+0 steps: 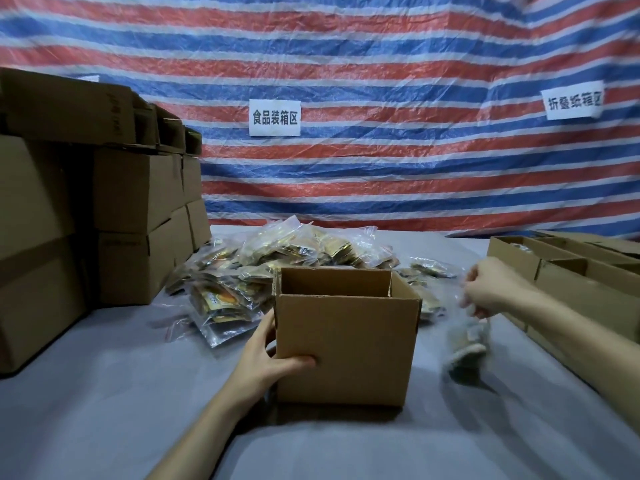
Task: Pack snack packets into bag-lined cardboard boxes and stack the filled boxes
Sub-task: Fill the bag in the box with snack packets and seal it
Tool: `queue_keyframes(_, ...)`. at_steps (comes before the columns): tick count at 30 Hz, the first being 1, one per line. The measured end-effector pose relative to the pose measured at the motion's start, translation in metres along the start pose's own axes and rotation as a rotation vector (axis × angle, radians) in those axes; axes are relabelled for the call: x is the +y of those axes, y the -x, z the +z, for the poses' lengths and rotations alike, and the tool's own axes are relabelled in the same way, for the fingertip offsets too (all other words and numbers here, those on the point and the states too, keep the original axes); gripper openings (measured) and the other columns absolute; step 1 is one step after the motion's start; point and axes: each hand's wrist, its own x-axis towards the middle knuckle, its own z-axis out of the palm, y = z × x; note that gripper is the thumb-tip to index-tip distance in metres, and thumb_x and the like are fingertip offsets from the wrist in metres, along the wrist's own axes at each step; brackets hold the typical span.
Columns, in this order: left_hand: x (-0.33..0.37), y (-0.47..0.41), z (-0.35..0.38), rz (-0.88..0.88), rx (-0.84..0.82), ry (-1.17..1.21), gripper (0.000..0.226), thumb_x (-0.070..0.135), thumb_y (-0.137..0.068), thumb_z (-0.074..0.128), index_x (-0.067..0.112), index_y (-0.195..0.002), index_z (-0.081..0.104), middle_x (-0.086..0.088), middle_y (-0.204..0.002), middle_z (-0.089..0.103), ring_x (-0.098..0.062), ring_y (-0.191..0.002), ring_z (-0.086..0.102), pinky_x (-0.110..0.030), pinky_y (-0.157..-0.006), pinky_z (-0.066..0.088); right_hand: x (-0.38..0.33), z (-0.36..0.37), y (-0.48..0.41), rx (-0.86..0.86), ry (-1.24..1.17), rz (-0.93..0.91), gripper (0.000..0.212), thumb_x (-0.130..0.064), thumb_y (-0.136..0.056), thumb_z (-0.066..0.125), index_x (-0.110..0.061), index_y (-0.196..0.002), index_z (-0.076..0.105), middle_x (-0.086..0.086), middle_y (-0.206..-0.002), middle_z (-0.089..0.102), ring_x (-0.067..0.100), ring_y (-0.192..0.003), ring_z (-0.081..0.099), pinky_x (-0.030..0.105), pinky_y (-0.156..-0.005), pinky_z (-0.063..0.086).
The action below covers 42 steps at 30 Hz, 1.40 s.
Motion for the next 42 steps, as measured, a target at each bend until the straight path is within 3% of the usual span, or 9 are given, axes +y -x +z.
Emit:
queue_keyframes(3, 0.002, 0.0, 0.001, 0.018, -0.01, 0.013, 0.104, 0.03, -0.042, 0.092, 0.017, -0.138, 0.053, 0.0, -0.121, 0.071, -0.005, -0.103, 0.07, -0.017, -0.079, 0.054, -0.014, -0.026, 0.006, -0.012, -0.029, 0.006, 0.004, 0.0, -0.091, 0.065, -0.001, -0.089, 0.068, 0.016, -0.075, 0.073, 0.023, -0.061, 0.071, 0.03, -0.05, 0.058)
queue_keyframes(8, 0.004, 0.001, 0.001, 0.028, -0.04, 0.04, 0.119, 0.032, -0.041, 0.092, 0.014, -0.148, 0.043, -0.006, -0.135, 0.062, 0.001, -0.103, 0.068, -0.013, -0.078, 0.053, -0.034, -0.052, 0.021, 0.039, -0.081, -0.022, 0.01, -0.008, -0.093, 0.067, -0.003, -0.087, 0.074, 0.012, -0.081, 0.075, 0.023, -0.067, 0.072, 0.031, -0.053, 0.06)
queue_keyframes(16, 0.003, 0.002, 0.001, 0.029, -0.048, 0.063, 0.11, 0.035, -0.041, 0.094, 0.024, -0.142, 0.05, -0.001, -0.131, 0.067, -0.012, -0.111, 0.068, -0.021, -0.085, 0.055, -0.054, -0.075, 0.039, 0.116, -0.147, -0.053, 0.011, -0.007, -0.092, 0.065, -0.001, -0.085, 0.073, 0.012, -0.088, 0.072, 0.024, -0.079, 0.07, 0.034, -0.062, 0.056)
queue_keyframes(20, 0.003, 0.002, 0.001, 0.016, -0.054, 0.074, 0.108, 0.036, -0.041, 0.094, 0.028, -0.141, 0.051, 0.0, -0.132, 0.066, -0.014, -0.112, 0.069, -0.027, -0.088, 0.055, -0.071, -0.085, 0.043, 0.165, -0.195, -0.149, 0.015, -0.011, -0.098, 0.06, -0.006, -0.09, 0.071, 0.015, -0.09, 0.072, 0.022, -0.07, 0.07, 0.032, -0.052, 0.055)
queue_keyframes(23, 0.003, 0.002, 0.001, -0.003, -0.059, 0.082, 0.107, 0.035, -0.042, 0.094, 0.028, -0.14, 0.051, -0.003, -0.134, 0.065, -0.016, -0.114, 0.068, -0.032, -0.094, 0.055, -0.093, -0.093, 0.045, 0.223, -0.238, -0.25, 0.016, -0.012, -0.1, 0.057, -0.009, -0.092, 0.07, 0.015, -0.094, 0.072, 0.034, -0.084, 0.073, 0.048, -0.074, 0.061)
queue_keyframes(27, 0.003, 0.002, 0.0, -0.01, -0.07, 0.072, 0.109, 0.036, -0.042, 0.095, 0.029, -0.142, 0.05, -0.004, -0.134, 0.065, -0.016, -0.114, 0.069, -0.031, -0.092, 0.055, -0.127, -0.105, 0.046, 0.302, -0.38, -0.385, 0.015, -0.018, -0.103, 0.056, -0.01, -0.097, 0.068, 0.008, -0.096, 0.073, 0.022, -0.08, 0.074, 0.036, -0.07, 0.061)
queue_keyframes(31, 0.004, 0.002, 0.001, -0.004, -0.07, 0.066, 0.11, 0.037, -0.042, 0.095, 0.029, -0.142, 0.05, -0.003, -0.133, 0.065, -0.016, -0.114, 0.068, -0.028, -0.092, 0.054, -0.155, -0.118, 0.044, 0.328, -0.486, -0.485, 0.014, -0.022, -0.105, 0.054, -0.017, -0.096, 0.065, 0.005, -0.097, 0.072, 0.019, -0.081, 0.072, 0.034, -0.07, 0.059)
queue_keyframes(37, 0.005, 0.002, 0.001, -0.006, -0.086, 0.069, 0.112, 0.033, -0.043, 0.094, 0.023, -0.145, 0.048, -0.007, -0.136, 0.062, -0.015, -0.113, 0.068, -0.02, -0.083, 0.055, -0.182, -0.123, 0.046, 0.209, -0.704, -0.439, 0.019, -0.024, -0.104, 0.055, -0.021, -0.087, 0.063, 0.0, -0.089, 0.072, 0.015, -0.076, 0.073, 0.033, -0.062, 0.06)
queue_keyframes(42, 0.006, 0.003, 0.001, -0.004, -0.086, 0.07, 0.11, 0.034, -0.043, 0.094, 0.024, -0.143, 0.05, -0.005, -0.134, 0.064, -0.013, -0.113, 0.068, -0.021, -0.085, 0.055, -0.192, -0.105, 0.057, 0.107, -0.747, -0.447, 0.018, -0.023, -0.105, 0.054, -0.017, -0.09, 0.063, 0.002, -0.091, 0.07, 0.018, -0.075, 0.07, 0.037, -0.067, 0.061)
